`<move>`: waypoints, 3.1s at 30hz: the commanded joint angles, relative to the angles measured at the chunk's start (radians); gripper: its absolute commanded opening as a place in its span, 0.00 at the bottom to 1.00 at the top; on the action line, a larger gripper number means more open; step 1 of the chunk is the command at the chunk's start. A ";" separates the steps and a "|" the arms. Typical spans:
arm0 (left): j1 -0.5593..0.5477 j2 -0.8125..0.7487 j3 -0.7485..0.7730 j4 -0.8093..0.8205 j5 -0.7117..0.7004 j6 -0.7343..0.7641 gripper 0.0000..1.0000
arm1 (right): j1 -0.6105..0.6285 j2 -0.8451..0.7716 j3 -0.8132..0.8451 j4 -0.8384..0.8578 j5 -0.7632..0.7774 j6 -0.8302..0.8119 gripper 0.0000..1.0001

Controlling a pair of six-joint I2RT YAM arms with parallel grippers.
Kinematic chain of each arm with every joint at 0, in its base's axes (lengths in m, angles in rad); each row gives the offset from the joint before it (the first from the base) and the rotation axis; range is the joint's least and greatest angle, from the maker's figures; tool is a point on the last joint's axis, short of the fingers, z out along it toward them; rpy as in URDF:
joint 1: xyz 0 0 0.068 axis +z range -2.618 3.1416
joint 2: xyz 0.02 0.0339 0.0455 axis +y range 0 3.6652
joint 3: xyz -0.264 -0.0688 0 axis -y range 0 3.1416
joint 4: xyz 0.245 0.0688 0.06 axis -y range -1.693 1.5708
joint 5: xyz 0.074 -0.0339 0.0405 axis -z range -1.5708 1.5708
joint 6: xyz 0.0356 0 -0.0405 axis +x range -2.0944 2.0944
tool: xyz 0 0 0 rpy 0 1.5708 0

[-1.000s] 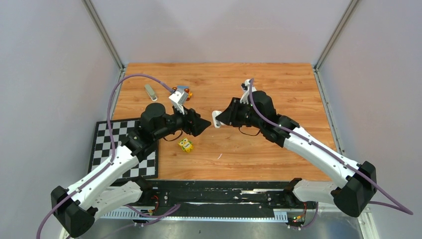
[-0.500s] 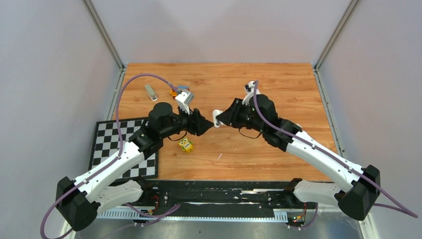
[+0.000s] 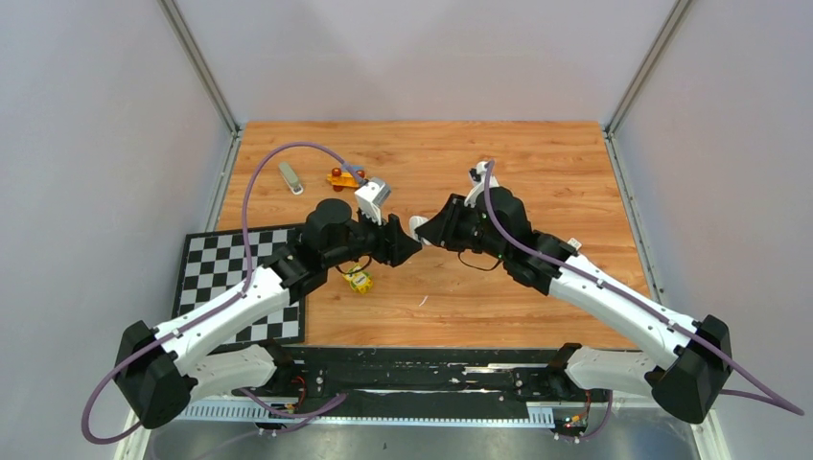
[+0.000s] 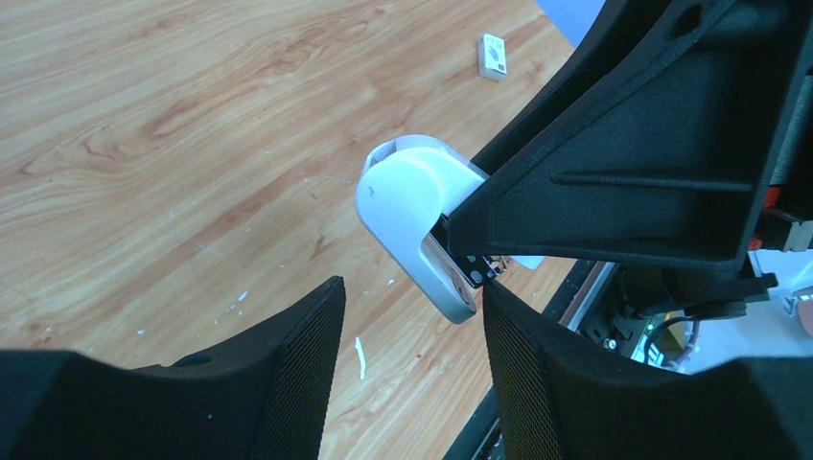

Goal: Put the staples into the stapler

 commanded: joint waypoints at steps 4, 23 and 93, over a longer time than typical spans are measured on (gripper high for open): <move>-0.016 0.055 0.031 0.012 -0.060 0.043 0.54 | 0.019 -0.031 -0.044 0.025 -0.009 0.011 0.00; -0.018 0.071 0.031 0.028 -0.071 0.313 0.00 | -0.018 -0.195 -0.130 -0.083 -0.116 -0.170 0.00; -0.028 0.036 -0.053 0.308 -0.069 0.018 0.01 | -0.039 -0.039 -0.056 0.240 0.149 -0.061 0.14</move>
